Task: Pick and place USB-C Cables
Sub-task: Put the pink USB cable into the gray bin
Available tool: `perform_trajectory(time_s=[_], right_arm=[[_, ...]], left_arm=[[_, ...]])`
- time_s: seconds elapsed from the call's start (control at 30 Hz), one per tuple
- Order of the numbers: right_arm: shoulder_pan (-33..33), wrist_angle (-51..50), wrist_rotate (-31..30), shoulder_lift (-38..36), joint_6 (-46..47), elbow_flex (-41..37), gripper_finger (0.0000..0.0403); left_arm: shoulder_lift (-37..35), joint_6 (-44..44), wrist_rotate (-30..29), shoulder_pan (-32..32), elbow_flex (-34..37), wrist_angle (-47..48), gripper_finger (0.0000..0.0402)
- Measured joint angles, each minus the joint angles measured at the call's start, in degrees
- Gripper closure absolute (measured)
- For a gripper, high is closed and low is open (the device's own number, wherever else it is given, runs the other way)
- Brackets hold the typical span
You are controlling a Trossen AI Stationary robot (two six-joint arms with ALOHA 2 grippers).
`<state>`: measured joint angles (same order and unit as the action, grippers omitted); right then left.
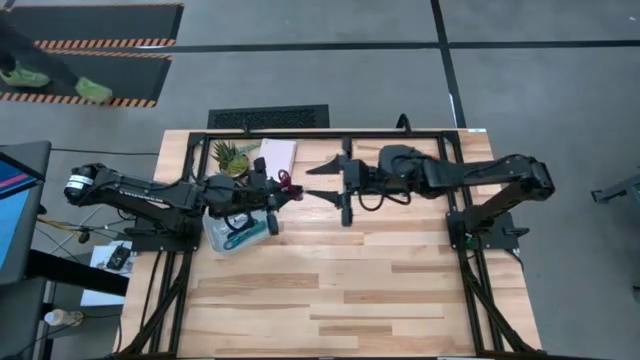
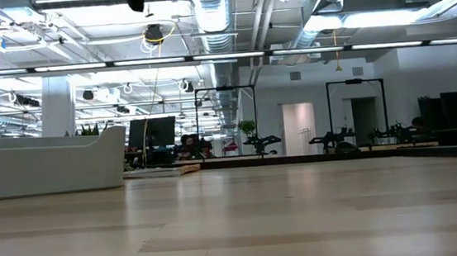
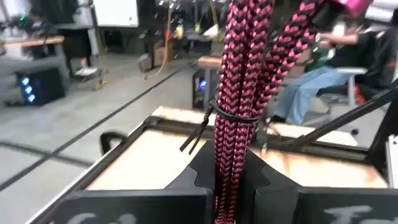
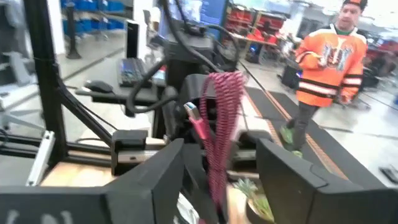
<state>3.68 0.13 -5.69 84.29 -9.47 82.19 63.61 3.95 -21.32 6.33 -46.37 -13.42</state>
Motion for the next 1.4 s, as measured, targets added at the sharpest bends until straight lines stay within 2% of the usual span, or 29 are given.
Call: perform_trajectory(time_s=[0.17, 0.33, 0.47, 0.67, 0.87, 1.1, 1.4], right_arm=[[0.5, -6.5, -5.5, -4.6, 0.4, 0.0, 0.0167], [0.5, -14.7, -11.4, -8.2, 1.2, 0.0, 0.0172], [0.2, -21.2, -14.9, -9.9, 4.6, 0.0, 0.0177], [-0.1, -26.7, -15.5, -10.0, 8.8, 0.0, 0.0177], [-0.1, -27.5, -15.5, -8.0, 9.4, 0.1, 0.0179], [-0.8, -28.7, -15.5, -5.6, 9.2, 0.1, 0.018], [-1.2, -30.5, -15.5, -3.1, 9.5, 0.0, 0.018]], left_arm=[[-2.7, 3.4, -3.7, 0.0, 0.0, 8.8, 0.0401], [-4.7, 10.2, -8.8, 0.0, 0.0, 22.4, 0.0401], [-4.9, 17.1, -10.2, 0.0, 0.0, 33.0, 0.0401], [-4.5, 27.2, -9.3, 0.0, 0.0, 46.5, 0.0401], [-4.5, 35.2, -8.6, 0.0, 0.0, 60.0, 0.0401], [-3.8, 37.2, -9.2, 0.0, 0.0, 63.8, 0.0401], [3.6, 37.8, -8.1, -0.2, 0.0, 66.8, 0.0401]])
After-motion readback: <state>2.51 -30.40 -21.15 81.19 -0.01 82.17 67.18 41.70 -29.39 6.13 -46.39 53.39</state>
